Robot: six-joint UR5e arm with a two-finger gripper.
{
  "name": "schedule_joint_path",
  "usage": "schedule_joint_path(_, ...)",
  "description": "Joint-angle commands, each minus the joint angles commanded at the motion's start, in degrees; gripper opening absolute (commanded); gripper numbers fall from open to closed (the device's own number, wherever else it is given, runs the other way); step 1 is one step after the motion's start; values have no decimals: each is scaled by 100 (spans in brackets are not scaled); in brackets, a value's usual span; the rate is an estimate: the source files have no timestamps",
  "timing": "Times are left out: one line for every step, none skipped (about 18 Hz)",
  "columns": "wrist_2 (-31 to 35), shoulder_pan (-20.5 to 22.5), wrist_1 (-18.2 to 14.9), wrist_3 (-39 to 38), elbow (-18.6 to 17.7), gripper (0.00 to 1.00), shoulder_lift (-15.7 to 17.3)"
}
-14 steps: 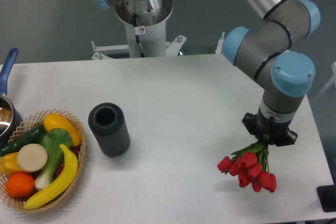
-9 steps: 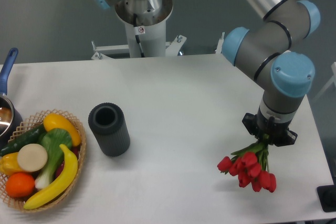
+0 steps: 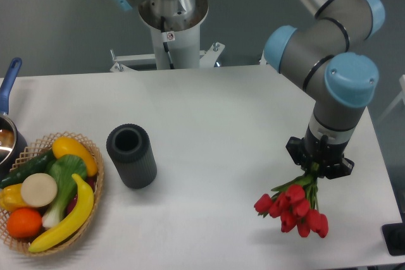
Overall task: Insert the flowers into the vase
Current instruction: 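Hold the red tulip bunch in the gripper and lift it slightly, then carry the tulips across the table toward the black vase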
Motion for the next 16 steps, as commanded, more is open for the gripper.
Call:
schedule_joint_path(-184, -53, 229, -105, -44, 4, 26)
schedule_joint_path(-351, -79, 405, -263, -97, 4, 44)
schedule_joint_path(-562, -88, 563, -404, -150, 4, 79)
schedule_joint_path(-781, -149, 669, -457, -185, 4, 123)
schedule_joint_path(-975, -193, 723, -467, -194, 4, 167)
schedule_joint_path(-1160, -211, 723, -475, -203, 3, 202)
schedule_joint_path(-1527, -325, 723, -519, -203, 3, 237)
schedule_joint_path(-1870, -395, 723, -763, -203, 3, 237)
schedule_joint_path(-2082, -448, 732, -861, -194, 3, 237)
schedule_joint_path(-2302, -484, 723, -914, -168, 2, 220)
schedule_joint_path(-2469, -501, 732, -958, -168, 2, 211)
schedule_joint_path(-2619, -519, 749, -1002, -168, 2, 220)
schedule_joint_path(-2812, -545, 802, -1055, -176, 2, 229)
schedule_joint_path(-3127, -545, 907, -1099, -203, 2, 237)
schedule_joint_path(-3513, -528, 1073, -1117, -238, 2, 237)
schedule_joint_path(-3874, -510, 1240, -1143, -290, 2, 255)
